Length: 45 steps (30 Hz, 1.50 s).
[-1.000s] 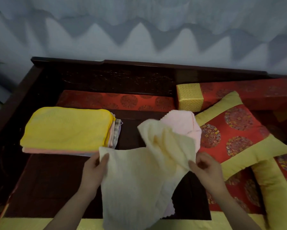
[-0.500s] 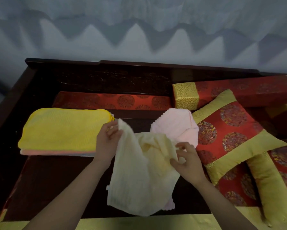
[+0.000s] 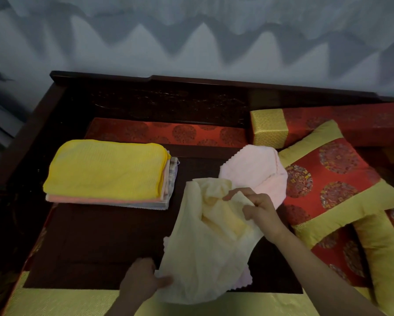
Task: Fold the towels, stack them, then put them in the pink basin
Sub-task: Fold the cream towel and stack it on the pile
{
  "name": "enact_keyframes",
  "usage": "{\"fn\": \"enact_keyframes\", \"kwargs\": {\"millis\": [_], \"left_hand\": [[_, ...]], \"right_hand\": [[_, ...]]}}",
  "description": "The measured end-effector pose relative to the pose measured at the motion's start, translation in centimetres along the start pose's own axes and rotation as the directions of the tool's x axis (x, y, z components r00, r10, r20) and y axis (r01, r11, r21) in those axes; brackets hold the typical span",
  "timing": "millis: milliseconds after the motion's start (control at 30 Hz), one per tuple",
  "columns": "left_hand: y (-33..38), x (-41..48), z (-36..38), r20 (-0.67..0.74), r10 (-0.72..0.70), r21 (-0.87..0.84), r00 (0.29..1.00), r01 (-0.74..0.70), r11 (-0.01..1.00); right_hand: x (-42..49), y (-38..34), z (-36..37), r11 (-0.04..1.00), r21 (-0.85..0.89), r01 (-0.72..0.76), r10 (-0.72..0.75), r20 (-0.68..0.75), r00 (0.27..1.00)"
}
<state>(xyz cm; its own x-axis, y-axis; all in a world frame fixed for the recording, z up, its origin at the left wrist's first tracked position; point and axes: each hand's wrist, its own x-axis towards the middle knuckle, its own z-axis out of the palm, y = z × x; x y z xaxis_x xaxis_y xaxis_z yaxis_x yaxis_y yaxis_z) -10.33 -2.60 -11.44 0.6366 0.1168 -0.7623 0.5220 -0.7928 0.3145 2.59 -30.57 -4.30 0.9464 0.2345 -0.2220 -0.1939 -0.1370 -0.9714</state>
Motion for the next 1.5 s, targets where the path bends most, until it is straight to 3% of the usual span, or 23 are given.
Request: {"fn": "enact_keyframes", "kwargs": {"millis": [67,233,333,467,533,667,767,867,967,1033,1133,1200,1233,1267,1300,1367,1433,1500], "left_hand": [[1.7,-0.6,0.0,-0.058,0.066,-0.084,0.996,-0.071,0.994],[6.4,0.0,-5.1,-0.299,0.165,-0.266,0.94,-0.248,0.931],[9.2,-0.7,-8.5,-0.406,0.228,-0.425,0.885,-0.404,0.81],[11.6,-2.5,-9.9,-0.198,0.253,-0.762,0.947,-0.311,0.568],[12.2,-3.4,-10.3,-0.156,0.267,-0.84,0.951,-0.27,0.471],[13.9,-5.1,-12.8,-0.214,0.219,-0.926,0.952,-0.269,0.264],[15.5,-6.2,-15.8,-0.289,0.199,-0.939,0.936,-0.318,0.132],[17.1,-7.9,-19.3,-0.417,0.235,-0.889,0.878,-0.448,0.095],[17.8,-9.4,-23.9,-0.605,0.191,-0.786,0.773,-0.618,0.009],[17.7,-10.2,-26.7,-0.72,0.14,-0.683,0.68,-0.73,0.029],[17.8,-11.0,-29.9,-0.863,0.048,-0.493,0.503,-0.858,0.143],[17.4,-10.8,-31.3,-0.976,0.019,-0.194,0.218,-0.902,0.386],[16.7,-10.4,-31.9,-0.994,0.077,-0.023,0.077,-0.841,0.541],[15.9,-10.1,-32.5,-0.986,0.165,0.11,0.003,-0.734,0.67],[14.6,-9.4,-33.1,-0.97,0.243,0.192,0.005,-0.598,0.778],[11.3,-7.5,-34.3,-0.941,0.315,0.262,0.125,-0.32,0.911],[7.5,-5.1,-34.4,-0.891,0.336,0.337,0.306,-0.051,0.94],[3.8,-3.5,-33.5,-0.827,0.275,0.389,0.491,0.146,0.91]], "right_hand": [[0.2,-0.2,0.3,0.999,0.012,-0.035,0.035,-0.004,0.999],[1.0,-1.2,1.0,0.977,-0.21,0.028,-0.014,0.064,0.998],[1.0,-2.6,0.9,0.959,-0.259,0.115,-0.083,0.134,0.988],[0.8,-4.6,1.1,0.878,-0.383,0.287,-0.272,0.096,0.958],[0.8,-5.8,1.1,0.817,-0.445,0.366,-0.375,0.072,0.924],[1.2,-9.1,0.8,0.9,-0.332,0.281,-0.329,-0.097,0.939],[2.0,-11.6,0.2,0.837,-0.421,0.349,-0.415,-0.073,0.907],[2.2,-14.7,-0.6,0.788,-0.491,0.371,-0.463,-0.077,0.883],[2.1,-19.2,-2.5,0.809,-0.465,0.359,-0.495,-0.209,0.844],[1.8,-22.4,-4.1,0.833,-0.377,0.404,-0.51,-0.242,0.826],[0.5,-26.5,-5.6,0.839,-0.295,0.457,-0.499,-0.082,0.863],[0.0,-27.7,-6.0,0.843,-0.277,0.461,-0.472,0.032,0.881],[-0.2,-28.0,-6.2,0.844,-0.274,0.462,-0.468,0.048,0.882],[-0.4,-28.0,-6.5,0.849,-0.264,0.458,-0.465,0.039,0.884],[-0.5,-27.8,-7.0,0.854,-0.254,0.454,-0.464,0.023,0.886],[-0.9,-27.0,-8.1,0.871,-0.246,0.425,-0.438,0.001,0.899],[-1.2,-25.5,-9.1,0.897,-0.259,0.358,-0.378,-0.031,0.925],[-1.1,-23.8,-10.0,0.923,-0.237,0.302,-0.342,-0.151,0.927]]}}
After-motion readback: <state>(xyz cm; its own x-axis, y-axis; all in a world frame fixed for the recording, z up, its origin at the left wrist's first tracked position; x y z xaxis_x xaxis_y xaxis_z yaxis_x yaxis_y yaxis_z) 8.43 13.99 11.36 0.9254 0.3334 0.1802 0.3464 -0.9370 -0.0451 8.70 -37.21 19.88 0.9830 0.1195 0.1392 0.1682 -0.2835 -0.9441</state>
